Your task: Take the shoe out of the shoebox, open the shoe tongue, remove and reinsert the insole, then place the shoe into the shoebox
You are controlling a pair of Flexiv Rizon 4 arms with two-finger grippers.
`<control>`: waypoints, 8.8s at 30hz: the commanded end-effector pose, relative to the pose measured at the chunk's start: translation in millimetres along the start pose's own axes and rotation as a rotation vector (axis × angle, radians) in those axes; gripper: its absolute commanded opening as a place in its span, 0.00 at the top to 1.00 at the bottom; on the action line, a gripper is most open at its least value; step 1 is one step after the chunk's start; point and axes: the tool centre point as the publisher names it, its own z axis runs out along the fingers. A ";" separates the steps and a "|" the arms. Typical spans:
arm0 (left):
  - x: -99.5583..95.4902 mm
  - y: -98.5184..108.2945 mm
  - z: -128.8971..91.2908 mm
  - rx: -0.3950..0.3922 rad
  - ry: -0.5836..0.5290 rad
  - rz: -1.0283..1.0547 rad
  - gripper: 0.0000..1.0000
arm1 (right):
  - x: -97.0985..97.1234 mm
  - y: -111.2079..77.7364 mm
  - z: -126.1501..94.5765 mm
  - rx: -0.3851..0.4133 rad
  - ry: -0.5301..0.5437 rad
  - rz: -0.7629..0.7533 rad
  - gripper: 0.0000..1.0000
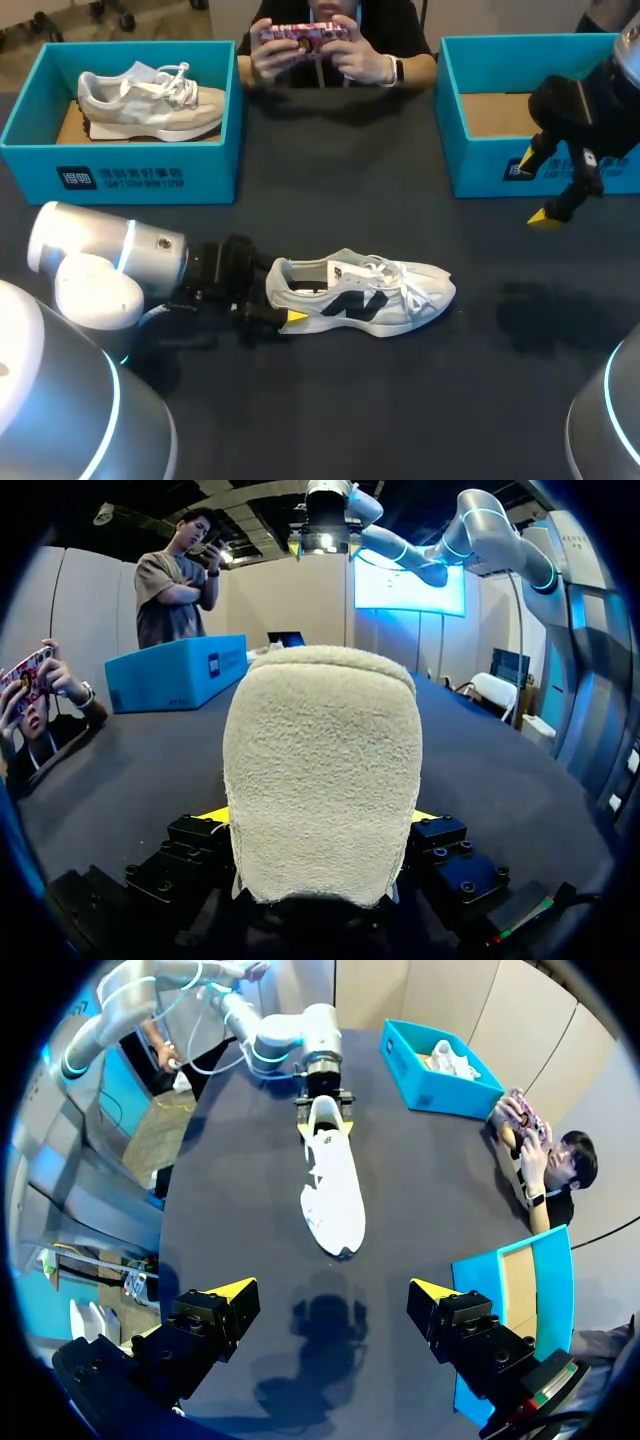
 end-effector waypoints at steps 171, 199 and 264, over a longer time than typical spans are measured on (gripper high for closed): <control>1.0 1.6 1.9 0.005 0.013 -0.005 1.00 | 32.3 150.9 229.7 0.550 -0.585 1.515 0.53; 1.0 1.6 1.9 0.005 0.013 -0.005 1.00 | 22.7 117.8 187.6 0.496 -0.510 1.390 1.00; 1.0 1.6 1.9 0.005 0.013 -0.005 1.00 | -13.9 52.8 152.3 0.491 -0.580 1.145 0.00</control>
